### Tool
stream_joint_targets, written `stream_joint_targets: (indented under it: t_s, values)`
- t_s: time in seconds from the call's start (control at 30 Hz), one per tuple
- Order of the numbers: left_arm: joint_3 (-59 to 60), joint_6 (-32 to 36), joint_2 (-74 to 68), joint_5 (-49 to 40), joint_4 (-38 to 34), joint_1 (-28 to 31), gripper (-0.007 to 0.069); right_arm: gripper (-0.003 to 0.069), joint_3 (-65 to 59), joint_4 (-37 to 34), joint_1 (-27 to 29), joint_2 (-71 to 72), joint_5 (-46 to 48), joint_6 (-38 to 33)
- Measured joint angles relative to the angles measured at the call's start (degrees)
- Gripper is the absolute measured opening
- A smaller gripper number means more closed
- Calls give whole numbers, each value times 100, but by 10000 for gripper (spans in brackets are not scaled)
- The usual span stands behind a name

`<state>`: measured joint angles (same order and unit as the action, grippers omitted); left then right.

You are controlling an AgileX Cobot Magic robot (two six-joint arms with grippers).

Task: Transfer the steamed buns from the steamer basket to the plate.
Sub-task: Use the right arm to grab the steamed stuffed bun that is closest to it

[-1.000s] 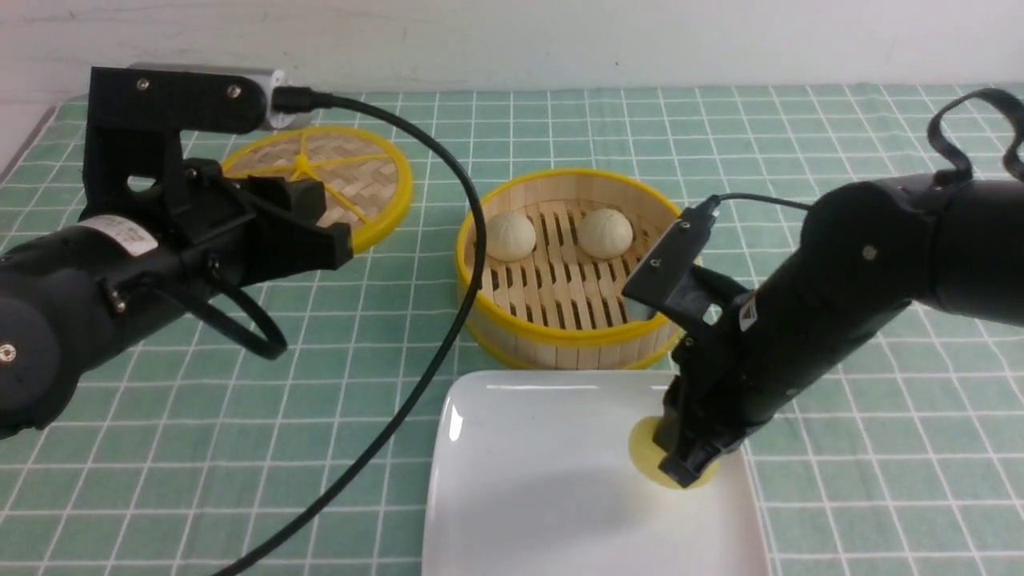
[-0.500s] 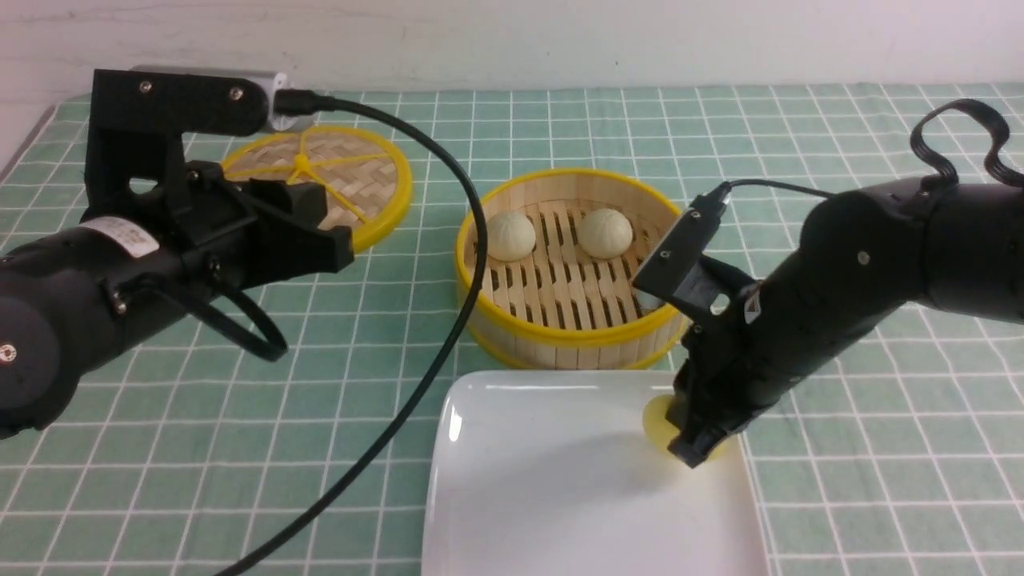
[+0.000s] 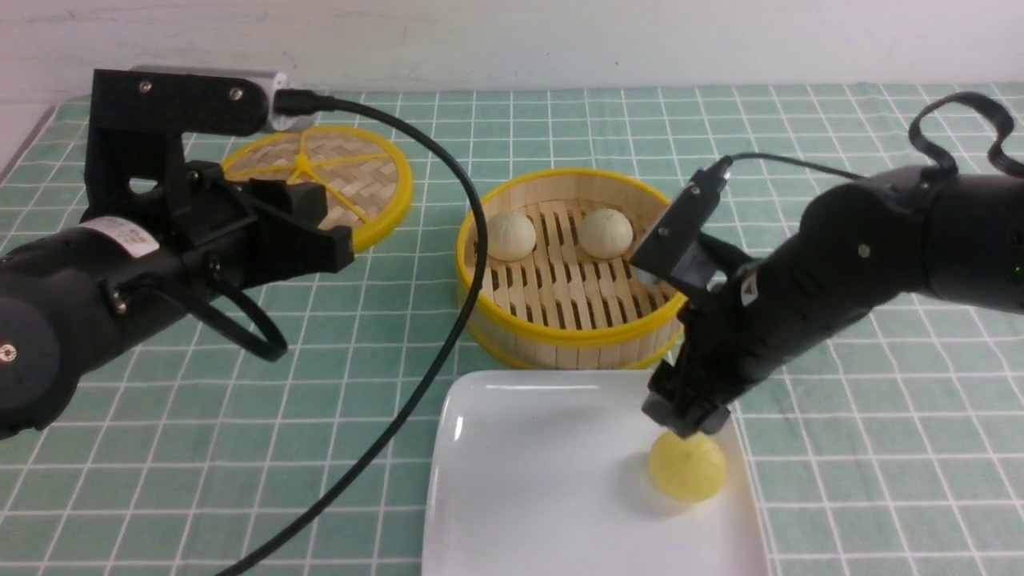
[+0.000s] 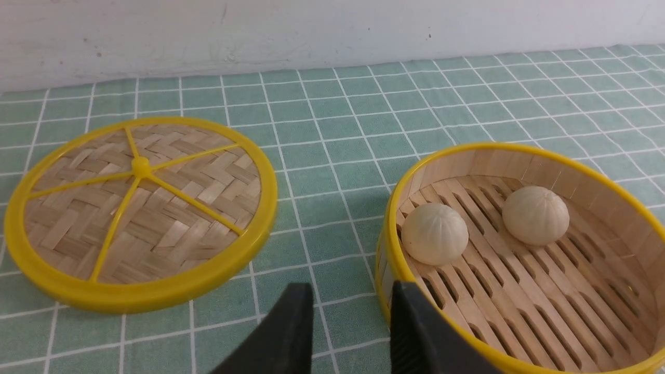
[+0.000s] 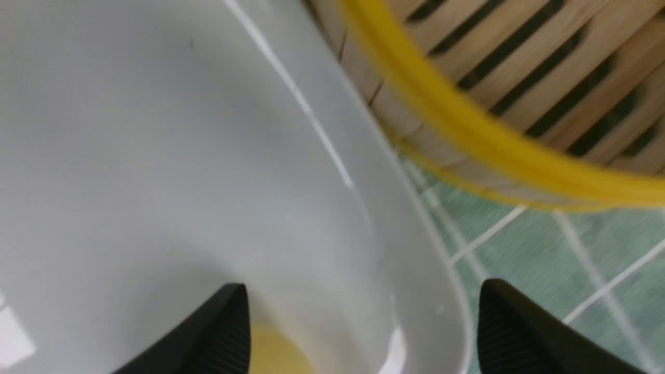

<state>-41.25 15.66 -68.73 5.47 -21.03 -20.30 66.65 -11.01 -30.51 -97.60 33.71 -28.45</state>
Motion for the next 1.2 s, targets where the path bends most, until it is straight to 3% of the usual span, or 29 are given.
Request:
stream_joint_targets:
  t_s: [0.4,0.67,0.9,1.2]
  values:
    - [0,0,0,4,0,0,245,430,1921,317,333,110,516,729]
    - [0,0,0,4,0,0,245,425,2968,158,836,-1111,847,837]
    - [0,0,0,4,0,0,245,425,3668,-368,852,-1928,1048,360]
    - [0,0,0,-13,0,0,245,425,4298,-503,852,-2825,909,318]
